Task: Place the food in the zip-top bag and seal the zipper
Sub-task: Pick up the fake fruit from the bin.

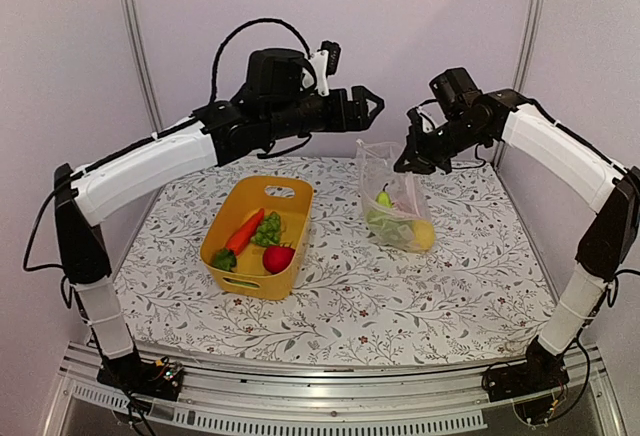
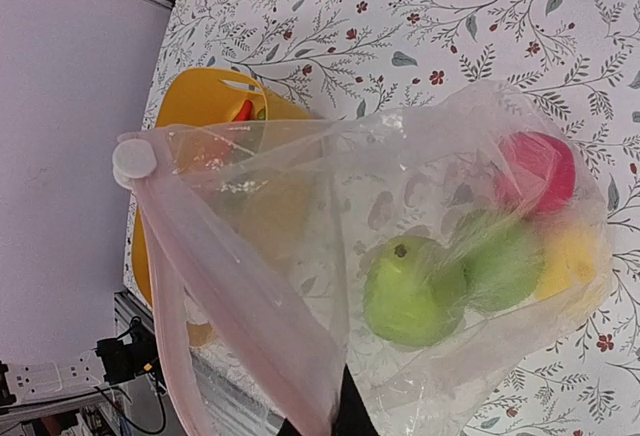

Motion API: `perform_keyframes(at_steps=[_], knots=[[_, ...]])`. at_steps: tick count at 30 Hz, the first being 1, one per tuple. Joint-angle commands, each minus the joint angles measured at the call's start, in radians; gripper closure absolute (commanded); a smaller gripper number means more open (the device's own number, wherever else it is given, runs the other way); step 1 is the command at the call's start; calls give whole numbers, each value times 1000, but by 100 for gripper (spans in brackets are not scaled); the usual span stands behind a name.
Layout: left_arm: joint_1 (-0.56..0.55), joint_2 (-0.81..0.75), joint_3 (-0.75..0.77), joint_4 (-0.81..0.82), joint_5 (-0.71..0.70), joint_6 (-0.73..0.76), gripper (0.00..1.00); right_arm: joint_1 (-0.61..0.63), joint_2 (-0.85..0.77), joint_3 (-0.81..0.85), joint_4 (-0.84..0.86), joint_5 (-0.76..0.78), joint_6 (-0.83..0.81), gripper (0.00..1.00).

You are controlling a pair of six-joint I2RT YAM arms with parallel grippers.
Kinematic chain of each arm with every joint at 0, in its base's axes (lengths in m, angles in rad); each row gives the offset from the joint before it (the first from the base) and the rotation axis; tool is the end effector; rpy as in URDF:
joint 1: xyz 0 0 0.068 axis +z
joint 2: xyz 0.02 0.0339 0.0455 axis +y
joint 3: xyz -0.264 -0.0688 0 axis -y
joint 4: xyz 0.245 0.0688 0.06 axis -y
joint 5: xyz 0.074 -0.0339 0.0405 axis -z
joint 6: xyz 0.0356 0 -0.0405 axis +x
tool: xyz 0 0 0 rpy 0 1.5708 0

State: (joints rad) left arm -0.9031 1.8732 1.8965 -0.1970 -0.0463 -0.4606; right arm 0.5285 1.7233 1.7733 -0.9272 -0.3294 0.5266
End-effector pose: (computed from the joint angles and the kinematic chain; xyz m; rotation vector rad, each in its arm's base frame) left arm 0.2800 -0.3524 0.4123 0.3695 1.8061 -0.9424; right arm 0.3143 0.1968 0.3638 -0.1572 2.5765 0.8388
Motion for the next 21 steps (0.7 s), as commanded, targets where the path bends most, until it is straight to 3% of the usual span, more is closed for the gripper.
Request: perform_keyframes(at_steps=[1,5,11,15,21], knots=[[2,-183,-120,-50,-115,98,8,-56,-21,35,-1,6,-10,100],[51,-319,-304,-174,-196,54,4,-93,-26,74,-25,38,-36,100],[152,-422,-504,-345,-203,-19,8,-155,-21,175,-98,102,-78,100],[197,-417,-563,-425,-180,-71,11,-192,-21,144,-86,148,-96,100],[217,-333,-552,-542,-137,-97,15,-184,-11,52,-21,97,-75,100]])
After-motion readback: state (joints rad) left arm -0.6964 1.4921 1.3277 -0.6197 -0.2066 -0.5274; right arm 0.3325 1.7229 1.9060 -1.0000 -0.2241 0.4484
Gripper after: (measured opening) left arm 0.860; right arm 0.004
